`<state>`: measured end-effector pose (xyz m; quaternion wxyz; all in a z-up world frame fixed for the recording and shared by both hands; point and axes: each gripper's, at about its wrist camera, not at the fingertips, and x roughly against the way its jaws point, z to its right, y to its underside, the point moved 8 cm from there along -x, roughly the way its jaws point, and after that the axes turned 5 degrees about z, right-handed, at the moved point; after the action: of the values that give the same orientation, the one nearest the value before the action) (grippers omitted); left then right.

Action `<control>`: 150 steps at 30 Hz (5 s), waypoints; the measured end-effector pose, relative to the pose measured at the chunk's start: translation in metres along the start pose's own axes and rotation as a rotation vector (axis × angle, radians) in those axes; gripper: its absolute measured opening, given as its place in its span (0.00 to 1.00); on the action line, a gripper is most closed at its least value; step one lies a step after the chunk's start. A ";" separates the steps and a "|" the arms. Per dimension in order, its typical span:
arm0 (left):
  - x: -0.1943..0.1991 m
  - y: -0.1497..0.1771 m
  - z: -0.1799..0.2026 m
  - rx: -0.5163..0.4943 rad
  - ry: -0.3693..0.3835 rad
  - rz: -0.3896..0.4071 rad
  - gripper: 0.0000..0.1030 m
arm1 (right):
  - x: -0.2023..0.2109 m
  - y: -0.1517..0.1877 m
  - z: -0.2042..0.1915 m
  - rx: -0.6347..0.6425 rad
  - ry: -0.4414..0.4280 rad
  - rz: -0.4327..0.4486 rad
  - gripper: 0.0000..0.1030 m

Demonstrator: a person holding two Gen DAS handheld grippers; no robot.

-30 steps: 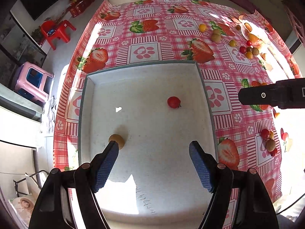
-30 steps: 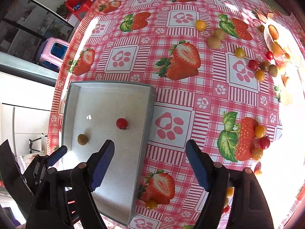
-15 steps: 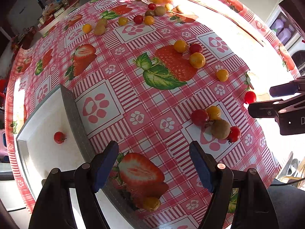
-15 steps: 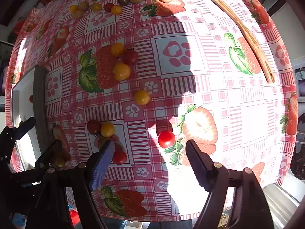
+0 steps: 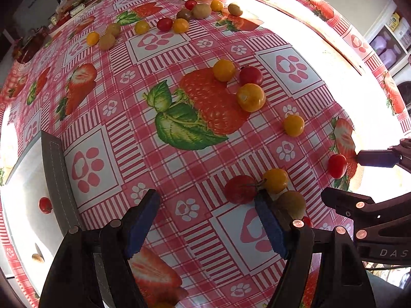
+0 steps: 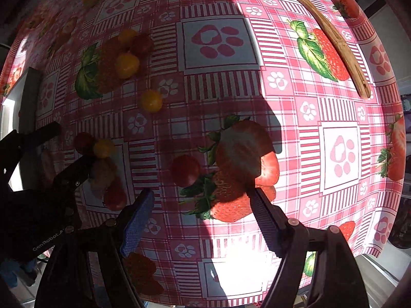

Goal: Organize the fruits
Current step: 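Grasp a red cherry tomato with the left gripper while the right grasps another, then move both held red tomatoes over the white tray and open both grippers, then grasp a yellow cherry tomato with the left gripper while the right grasps another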

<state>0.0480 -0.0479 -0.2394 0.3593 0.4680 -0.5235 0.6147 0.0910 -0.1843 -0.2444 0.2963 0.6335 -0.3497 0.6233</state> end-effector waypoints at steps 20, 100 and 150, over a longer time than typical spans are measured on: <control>0.012 -0.030 0.049 -0.039 0.058 -0.013 0.22 | 0.014 -0.010 -0.016 -0.026 -0.049 0.023 0.23; 0.077 0.173 -0.222 0.566 -0.253 -0.053 0.79 | 0.024 -0.059 -0.329 0.511 -0.195 0.011 0.80; -0.018 -0.088 -0.026 0.025 0.044 0.030 0.79 | -0.004 -0.077 -0.028 -0.052 -0.065 0.071 0.27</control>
<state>0.1298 -0.0042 -0.2303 0.3554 0.4508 -0.5150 0.6366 0.1372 -0.1172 -0.2421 0.2789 0.6327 -0.3977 0.6031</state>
